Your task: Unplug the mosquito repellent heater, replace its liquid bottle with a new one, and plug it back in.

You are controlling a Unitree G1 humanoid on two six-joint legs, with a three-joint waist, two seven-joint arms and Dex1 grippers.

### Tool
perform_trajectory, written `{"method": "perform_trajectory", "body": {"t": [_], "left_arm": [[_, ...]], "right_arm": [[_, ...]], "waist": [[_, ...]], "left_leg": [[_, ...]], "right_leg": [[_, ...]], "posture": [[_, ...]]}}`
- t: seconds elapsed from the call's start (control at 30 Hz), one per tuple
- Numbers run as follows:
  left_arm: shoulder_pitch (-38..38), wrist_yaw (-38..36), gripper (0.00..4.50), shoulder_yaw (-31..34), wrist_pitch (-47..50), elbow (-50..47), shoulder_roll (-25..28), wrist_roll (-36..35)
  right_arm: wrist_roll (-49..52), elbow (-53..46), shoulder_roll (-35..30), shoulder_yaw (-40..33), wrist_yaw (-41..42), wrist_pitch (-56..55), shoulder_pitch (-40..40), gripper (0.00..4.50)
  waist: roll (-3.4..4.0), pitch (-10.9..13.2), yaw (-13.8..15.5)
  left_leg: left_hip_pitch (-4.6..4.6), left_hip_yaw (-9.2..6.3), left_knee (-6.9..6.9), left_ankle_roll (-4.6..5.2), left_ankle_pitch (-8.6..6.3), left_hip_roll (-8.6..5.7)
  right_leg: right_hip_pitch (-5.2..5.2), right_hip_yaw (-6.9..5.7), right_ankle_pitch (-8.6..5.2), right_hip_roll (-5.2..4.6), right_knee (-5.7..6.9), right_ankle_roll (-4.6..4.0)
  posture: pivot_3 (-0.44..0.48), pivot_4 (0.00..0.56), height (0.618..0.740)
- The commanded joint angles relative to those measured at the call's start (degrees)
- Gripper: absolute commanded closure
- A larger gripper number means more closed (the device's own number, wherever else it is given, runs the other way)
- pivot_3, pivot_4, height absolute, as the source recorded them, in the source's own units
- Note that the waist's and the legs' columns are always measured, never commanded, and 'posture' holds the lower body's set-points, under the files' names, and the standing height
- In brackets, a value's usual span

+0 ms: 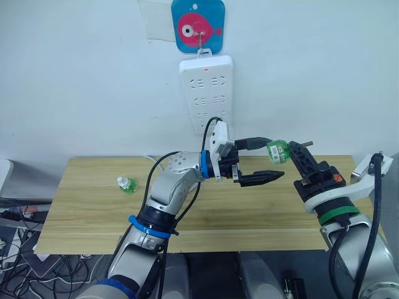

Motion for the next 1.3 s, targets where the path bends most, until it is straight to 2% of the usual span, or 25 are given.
{"method": "perform_trajectory", "body": {"t": [0.03, 0.23, 0.33, 0.47, 0.6, 0.73, 0.93, 1.17, 1.3], "left_arm": [[-0.6, -0.3, 0.05, 2.1, 1.8, -1.5, 1.7, -1.6], [3.9, -5.2, 0.05, 1.9, 0.0, -4.9, 8.6, -0.7], [3.9, -5.8, 0.05, 1.9, -4.1, -3.8, 8.7, 1.0], [4.1, -6.2, 0.05, 1.6, -11.1, -2.0, 7.6, 3.3], [5.7, -5.8, 0.05, 1.0, -16.8, -1.0, 6.7, 5.5], [7.6, -5.0, 0.05, 0.2, -22.5, 1.3, 5.0, 8.0], [11.6, -2.6, 0.05, -1.5, -22.9, 1.0, 3.5, 9.4], [13.2, -1.7, 0.05, -1.3, -19.8, -0.5, 5.8, 8.9], [14.2, -1.5, 0.05, -1.6, -18.4, -2.6, 6.7, 8.5]], "right_arm": [[3.4, -1.6, -3.9, -5.8, 2.4, 0.0, 2.3, 3.64], [7.5, 8.7, -17.1, -17.9, 15.2, 7.6, 6.4, 3.64], [5.6, 14.7, -21.6, -21.3, 23.1, 12.0, 7.2, 3.64], [-5.4, 19.8, -26.1, -21.3, 33.8, 16.0, 6.6, 3.64], [-22.5, 22.6, -27.3, -18.2, 41.7, 14.5, 5.3, 3.64], [-39.1, 24.3, -23.6, -13.3, 42.7, 10.8, 2.9, 3.64], [-59.3, 27.6, -12.8, -4.4, 41.2, 4.6, 1.4, 3.64], [-74.4, 36.7, -1.0, 0.1, 40.0, -4.8, 1.1, 3.64], [-78.9, 42.0, 4.5, 1.2, 40.2, -10.8, 0.5, 3.64]], "waist": [[0.00, 0.0, 0.0], [0.00, 0.0, 0.1], [-0.02, 0.0, 0.7], [-0.02, 0.0, 1.5], [-0.03, 0.0, 1.6], [-0.03, 0.0, 1.6], [-0.04, 0.0, 1.6], [-0.04, 0.3, 1.6], [0.04, 0.5, 1.6]], "left_leg": [[0.00, 0.00, 0.00, 0.02, -0.01, 0.00], [0.04, 0.03, -0.01, 0.06, -0.03, 0.03], [0.03, 0.03, 0.02, 0.07, -0.03, 0.02], [0.03, 0.04, 0.05, 0.08, -0.04, 0.00], [0.03, 0.04, 0.03, 0.07, -0.04, 0.00], [0.03, 0.03, 0.04, 0.07, -0.04, 0.00], [0.04, 0.02, 0.02, 0.07, -0.04, 0.01], [0.07, 0.04, 0.03, 0.08, -0.04, 0.01], [0.08, 0.03, 0.00, 0.08, -0.04, 0.03]], "right_leg": [[0.00, 0.01, 0.00, 0.00, 0.00, 0.00], [0.01, 0.03, 0.00, 0.01, 0.03, 0.00], [0.01, 0.02, 0.00, 0.01, 0.02, 0.00], [0.02, 0.02, 0.00, 0.00, 0.00, 0.00], [0.02, 0.02, 0.00, 0.00, -0.02, 0.00], [0.02, 0.00, 0.00, 0.00, -0.01, 0.00], [0.01, 0.01, 0.00, 0.00, 0.00, 0.00], [0.01, 0.03, 0.00, 0.00, 0.03, 0.00], [0.00, 0.02, 0.00, 0.02, 0.03, -0.01]], "posture": [[-0.034, 0.280, 0.740], [-0.022, 0.284, 0.740], [-0.011, 0.287, 0.740], [-0.008, 0.289, 0.740], [0.000, 0.294, 0.740], [0.013, 0.296, 0.740], [0.018, 0.306, 0.740], [0.029, 0.336, 0.740], [0.034, 0.338, 0.740]]}}
